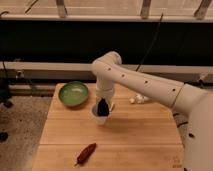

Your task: Place the eraser in the ceramic cup

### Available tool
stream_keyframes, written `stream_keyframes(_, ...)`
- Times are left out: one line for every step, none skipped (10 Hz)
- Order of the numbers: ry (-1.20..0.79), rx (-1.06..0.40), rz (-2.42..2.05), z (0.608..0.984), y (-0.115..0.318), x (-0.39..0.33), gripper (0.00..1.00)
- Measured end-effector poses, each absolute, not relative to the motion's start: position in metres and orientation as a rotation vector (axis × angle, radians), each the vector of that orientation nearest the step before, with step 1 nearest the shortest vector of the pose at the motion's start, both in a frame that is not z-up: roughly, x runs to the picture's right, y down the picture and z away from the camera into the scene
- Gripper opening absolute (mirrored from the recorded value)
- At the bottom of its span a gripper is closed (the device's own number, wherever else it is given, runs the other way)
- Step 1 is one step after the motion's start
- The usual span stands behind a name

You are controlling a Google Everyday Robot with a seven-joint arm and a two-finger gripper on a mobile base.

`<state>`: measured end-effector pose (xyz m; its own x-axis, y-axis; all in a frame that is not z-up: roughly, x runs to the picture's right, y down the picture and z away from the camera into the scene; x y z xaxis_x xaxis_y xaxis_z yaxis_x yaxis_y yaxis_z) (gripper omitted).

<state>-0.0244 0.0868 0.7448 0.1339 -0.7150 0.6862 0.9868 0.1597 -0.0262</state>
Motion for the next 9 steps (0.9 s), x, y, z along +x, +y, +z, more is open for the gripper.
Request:
stream_keyframes(-0.613,-0.552,-1.338,0.7433,0.0876,-0.027,0.36)
stream_keyframes(-0.625,-0.553,-1.354,0.7407,0.0882,-0.0302,0.51)
stream_keyframes(-0.631,-0.554,-1.36,0.7394,0.0887,-0.0324,0.62)
stream_keyframes(-0.636,-0.555,-1.365,0.7391,0.089,-0.0351,0.72)
stream_keyframes(-0.641,-0.557,-1.364,0.7398,0.09,-0.0353,0.79)
stream_keyframes(-0.643,-0.558,-1.363,0.7405,0.0905,-0.0349,0.8)
stream_keyframes(-0.642,-0.559,-1.363,0.7411,0.0908,-0.0344,0.8)
stream_keyframes(-0.636,-0.562,-1.355,0.7424,0.0909,-0.031,0.8)
stream_keyframes(-0.628,-0.565,-1.342,0.7431,0.0906,-0.0264,0.8)
